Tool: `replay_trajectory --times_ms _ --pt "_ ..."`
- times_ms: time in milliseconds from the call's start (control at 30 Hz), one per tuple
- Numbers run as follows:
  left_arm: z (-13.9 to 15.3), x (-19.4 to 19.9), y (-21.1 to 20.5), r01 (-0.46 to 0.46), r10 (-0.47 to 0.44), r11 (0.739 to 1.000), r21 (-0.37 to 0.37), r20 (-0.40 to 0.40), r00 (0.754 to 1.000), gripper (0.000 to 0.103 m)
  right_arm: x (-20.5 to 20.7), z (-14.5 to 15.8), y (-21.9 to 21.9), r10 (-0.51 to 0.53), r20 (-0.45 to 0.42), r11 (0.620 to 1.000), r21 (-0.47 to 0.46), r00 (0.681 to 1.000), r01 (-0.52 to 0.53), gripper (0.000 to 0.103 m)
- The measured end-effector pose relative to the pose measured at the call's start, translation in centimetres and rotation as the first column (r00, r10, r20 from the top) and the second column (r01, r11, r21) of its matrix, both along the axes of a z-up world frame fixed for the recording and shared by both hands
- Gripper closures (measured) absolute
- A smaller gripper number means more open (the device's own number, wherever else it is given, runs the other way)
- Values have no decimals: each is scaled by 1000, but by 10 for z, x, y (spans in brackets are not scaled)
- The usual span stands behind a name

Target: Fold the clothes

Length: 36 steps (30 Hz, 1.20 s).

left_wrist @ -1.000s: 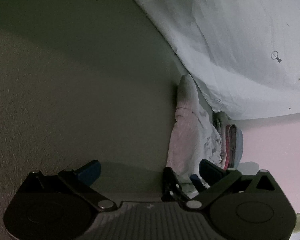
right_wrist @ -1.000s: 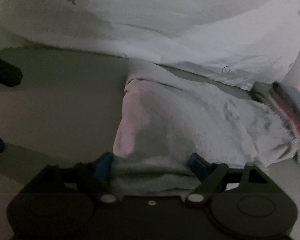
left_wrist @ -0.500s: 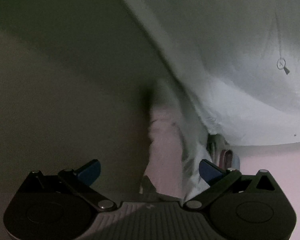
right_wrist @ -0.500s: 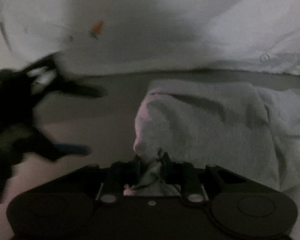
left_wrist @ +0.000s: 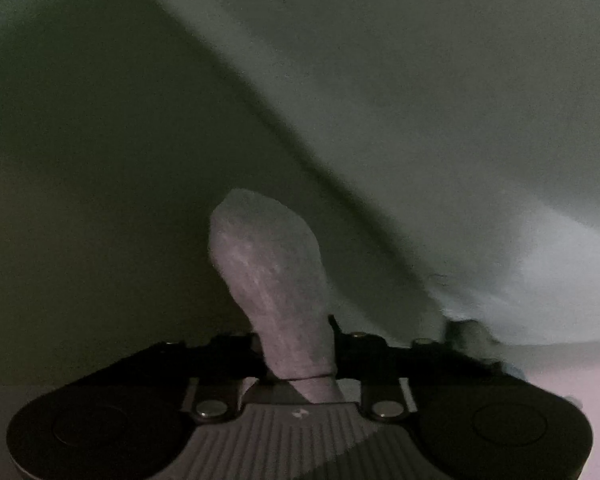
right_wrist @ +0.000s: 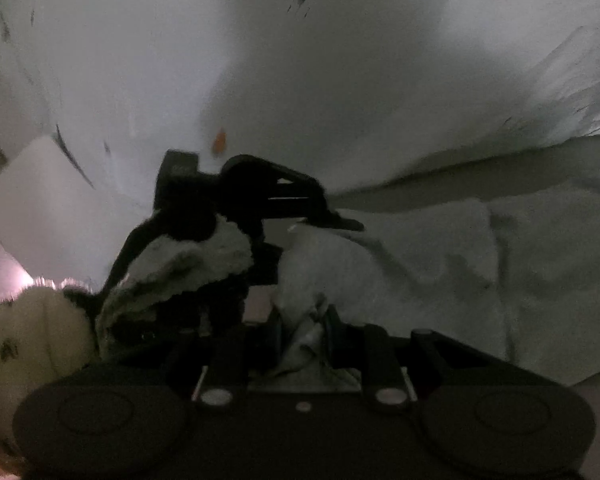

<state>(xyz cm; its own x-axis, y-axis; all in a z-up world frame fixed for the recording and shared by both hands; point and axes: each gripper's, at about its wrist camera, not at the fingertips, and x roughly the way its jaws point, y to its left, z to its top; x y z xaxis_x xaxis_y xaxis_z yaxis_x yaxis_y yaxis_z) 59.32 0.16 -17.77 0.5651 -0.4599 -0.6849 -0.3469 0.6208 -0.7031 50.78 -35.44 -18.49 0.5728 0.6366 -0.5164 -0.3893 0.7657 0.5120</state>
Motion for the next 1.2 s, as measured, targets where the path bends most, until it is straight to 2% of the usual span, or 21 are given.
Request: replay_trajectory --times_ms 100,167,233,267,300,333,367,400,467,500,567,700,767,800,933,1000,1033,1100,1133,1200 --pt "51 16 -55 126 -139 986 109 120 983 80 1 15 -42 -65 31 996 64 997 63 83" --pt "77 28 -102 209 -235 966 154 174 956 80 1 25 -78 -136 42 985 110 990 131 83" --pt "88 43 -155 305 -341 933 189 202 918 77 0 30 -119 -231 30 963 149 972 224 82" --pt "89 50 -181 349 -393 911 219 206 896 66 0 30 -141 -289 13 945 162 957 283 80" --pt "86 56 -206 393 -445 884 253 197 874 46 1 26 -161 -353 -15 923 160 935 351 76" --pt "79 63 -230 433 -487 860 269 180 855 34 2 19 -178 -412 -45 899 139 910 414 61" --pt "71 69 -246 460 -509 847 265 159 846 19 3 11 -194 -462 -74 878 98 884 468 42" --pt "64 72 -256 475 -517 844 249 141 844 19 4 3 -206 -500 -98 861 47 860 506 38" --pt "52 73 -266 494 -526 843 213 133 840 18 3 -14 -228 -561 -129 827 -53 818 559 38" --pt "50 70 -264 499 -532 837 223 126 837 17 1 -20 -236 -584 -138 812 -83 800 578 37" --pt "48 62 -253 494 -537 823 281 103 837 16 -5 -31 -246 -605 -161 795 -80 779 601 25" --pt "37 40 -225 433 -504 788 438 53 862 13 -6 -53 -254 -609 -240 782 -28 756 622 25" --pt "25 37 -206 420 -480 771 479 3 877 12 -1 -63 -251 -591 -276 788 8 758 616 23" --pt "18 34 -198 419 -466 772 478 -23 884 12 3 -67 -248 -577 -289 793 23 763 609 22" --pt "-13 29 -175 413 -410 811 415 -100 906 12 19 -82 -230 -532 -307 827 13 789 563 20" --pt "-25 34 -173 411 -401 823 391 -111 909 12 25 -85 -227 -527 -293 834 5 798 552 20" --pt "-30 37 -173 411 -398 828 381 -115 910 12 27 -85 -225 -529 -282 832 14 800 555 16" --pt "-35 46 -178 406 -399 834 373 -101 911 6 32 -88 -223 -533 -264 828 33 804 560 12" --pt "-38 50 -184 406 -402 833 376 -91 911 2 37 -91 -222 -534 -255 826 44 806 562 10" --pt "-42 61 -201 406 -412 828 387 -72 908 0 39 -94 -217 -537 -224 825 60 813 561 8"
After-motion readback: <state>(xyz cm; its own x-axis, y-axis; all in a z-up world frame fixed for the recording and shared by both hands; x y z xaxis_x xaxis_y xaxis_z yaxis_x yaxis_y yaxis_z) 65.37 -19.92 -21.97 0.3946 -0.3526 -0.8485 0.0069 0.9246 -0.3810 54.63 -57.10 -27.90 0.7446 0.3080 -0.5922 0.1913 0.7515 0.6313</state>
